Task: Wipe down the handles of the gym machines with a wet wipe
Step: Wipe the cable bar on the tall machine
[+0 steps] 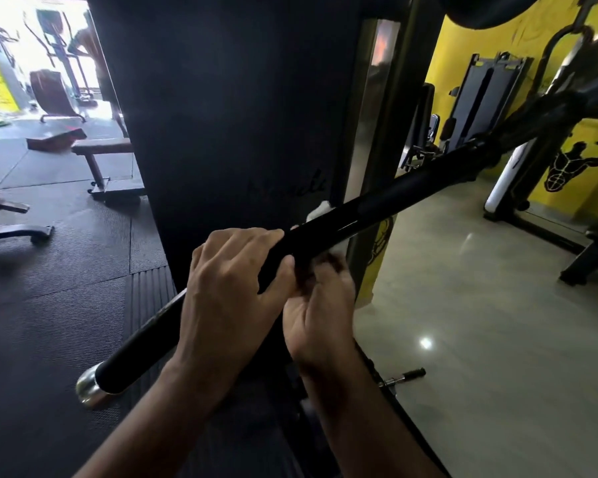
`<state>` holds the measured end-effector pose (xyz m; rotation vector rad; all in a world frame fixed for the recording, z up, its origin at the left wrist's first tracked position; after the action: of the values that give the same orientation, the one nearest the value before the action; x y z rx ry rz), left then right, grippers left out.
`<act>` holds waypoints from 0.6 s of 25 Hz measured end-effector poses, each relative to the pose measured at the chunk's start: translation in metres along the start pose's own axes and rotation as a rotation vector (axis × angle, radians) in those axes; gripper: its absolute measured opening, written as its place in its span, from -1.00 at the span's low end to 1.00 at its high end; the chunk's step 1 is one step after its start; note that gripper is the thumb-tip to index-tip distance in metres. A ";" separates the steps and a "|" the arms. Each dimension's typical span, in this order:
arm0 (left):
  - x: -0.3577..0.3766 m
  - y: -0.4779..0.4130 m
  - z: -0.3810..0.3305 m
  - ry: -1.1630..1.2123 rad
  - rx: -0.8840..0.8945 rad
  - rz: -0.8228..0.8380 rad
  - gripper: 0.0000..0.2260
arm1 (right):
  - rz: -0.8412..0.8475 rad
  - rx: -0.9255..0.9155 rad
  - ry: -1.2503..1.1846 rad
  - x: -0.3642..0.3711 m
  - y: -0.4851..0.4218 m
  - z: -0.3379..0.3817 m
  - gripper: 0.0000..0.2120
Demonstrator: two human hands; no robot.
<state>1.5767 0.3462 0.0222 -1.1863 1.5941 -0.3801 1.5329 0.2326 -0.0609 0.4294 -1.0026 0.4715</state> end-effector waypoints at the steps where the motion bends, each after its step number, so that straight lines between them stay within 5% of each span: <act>1: -0.001 0.000 0.001 -0.012 -0.005 -0.006 -0.74 | 0.016 0.033 -0.012 0.000 -0.001 0.001 -0.73; 4: -0.003 -0.004 0.004 -0.051 -0.018 -0.015 -0.73 | 0.028 -0.030 -0.196 0.000 -0.013 0.022 -0.77; 7: 0.000 -0.007 0.004 -0.066 -0.015 -0.002 -0.72 | 0.049 -0.168 -0.027 -0.002 -0.008 0.030 -0.80; 10: 0.003 -0.010 -0.001 -0.088 0.031 0.007 -0.71 | 0.023 -0.775 0.547 -0.001 0.014 0.065 -0.89; 12: 0.003 -0.012 -0.004 -0.099 0.047 -0.006 -0.70 | 0.194 -1.249 0.921 0.020 0.027 0.081 -0.92; 15: 0.002 -0.013 -0.004 -0.101 0.048 -0.025 -0.70 | 0.244 -1.440 1.185 0.035 0.031 0.084 -0.84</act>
<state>1.5800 0.3371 0.0326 -1.1714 1.4771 -0.3671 1.4734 0.2185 0.0128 -1.1789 -0.0319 0.0604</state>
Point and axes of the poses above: each hand's wrist, its own y-axis away from the middle knuckle, its own x-axis out of the palm, z = x × y, the point moved 8 cm from there along -y, towards the middle knuckle, and after that the axes turned 3 degrees about -y, right-handed, at the moved point
